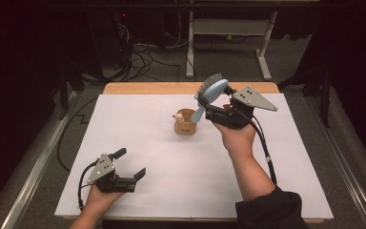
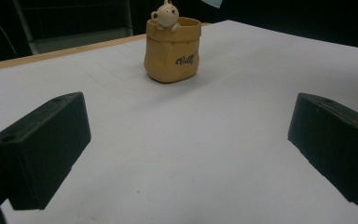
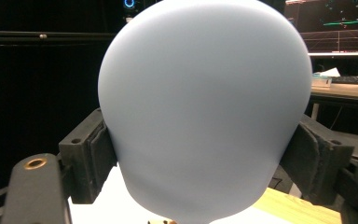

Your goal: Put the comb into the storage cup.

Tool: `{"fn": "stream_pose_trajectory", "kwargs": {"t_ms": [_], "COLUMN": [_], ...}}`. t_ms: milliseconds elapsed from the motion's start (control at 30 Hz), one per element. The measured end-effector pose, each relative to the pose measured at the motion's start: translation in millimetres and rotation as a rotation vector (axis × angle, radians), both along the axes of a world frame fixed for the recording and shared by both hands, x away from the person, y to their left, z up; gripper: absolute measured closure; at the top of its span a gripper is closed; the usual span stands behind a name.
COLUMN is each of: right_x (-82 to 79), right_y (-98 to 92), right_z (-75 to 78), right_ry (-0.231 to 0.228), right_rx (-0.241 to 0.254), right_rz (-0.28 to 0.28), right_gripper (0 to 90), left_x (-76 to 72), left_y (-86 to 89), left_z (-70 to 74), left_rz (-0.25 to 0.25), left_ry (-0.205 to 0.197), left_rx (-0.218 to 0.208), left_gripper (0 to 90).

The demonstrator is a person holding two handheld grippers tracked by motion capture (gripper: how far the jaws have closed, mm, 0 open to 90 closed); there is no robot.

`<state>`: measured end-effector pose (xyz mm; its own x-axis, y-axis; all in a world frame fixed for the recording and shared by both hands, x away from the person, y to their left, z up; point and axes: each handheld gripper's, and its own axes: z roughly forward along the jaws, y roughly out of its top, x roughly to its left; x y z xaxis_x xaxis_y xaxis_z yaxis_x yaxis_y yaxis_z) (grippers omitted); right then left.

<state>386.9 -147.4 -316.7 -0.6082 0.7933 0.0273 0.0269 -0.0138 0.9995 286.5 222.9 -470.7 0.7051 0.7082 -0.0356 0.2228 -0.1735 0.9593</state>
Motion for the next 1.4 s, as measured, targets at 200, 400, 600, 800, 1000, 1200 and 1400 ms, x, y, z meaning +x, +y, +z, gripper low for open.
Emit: {"fn": "stream_pose_trajectory", "kwargs": {"t_ms": [200, 400, 600, 800, 1000, 1200, 1400], "right_x": [6.8, 13.1, 18.7, 24.7, 33.6, 41.3, 45.2], "right_y": [7.6, 12.2, 16.5, 20.5, 22.6, 24.0, 26.8], "right_z": [-1.1, -2.1, -1.7, -0.8, -4.2, -11.0, -16.0], "right_ry": [0.0, 0.003, 0.005, 0.005, 0.019, 0.05, 0.065], "right_rx": [-0.005, -0.002, -0.001, -0.001, 0.0, 0.023, 0.01], "right_rz": [-0.002, -0.01, -0.014, -0.021, -0.031, -0.04, -0.046], "right_gripper": [20.7, 20.6, 20.6, 20.6, 20.6, 20.6, 20.6], "left_x": [0.1, 0.0, -0.2, -0.6, -0.7, -1.2, -1.5], "left_y": [0.0, 0.9, 0.4, 0.5, 0.3, 0.2, 0.0], "left_z": [-0.1, 0.1, 0.1, -0.2, -0.7, -0.7, -0.9], "left_rz": [-0.002, 0.001, -0.004, -0.002, -0.005, -0.008, -0.009], "left_ry": [0.001, 0.0, 0.0, 0.0, 0.0, -0.001, -0.001], "left_rx": [0.0, -0.004, -0.004, -0.002, 0.0, 0.004, 0.005], "left_gripper": [0.0, 0.0, 0.0, 0.0, 0.0, 0.0, 0.0]}}
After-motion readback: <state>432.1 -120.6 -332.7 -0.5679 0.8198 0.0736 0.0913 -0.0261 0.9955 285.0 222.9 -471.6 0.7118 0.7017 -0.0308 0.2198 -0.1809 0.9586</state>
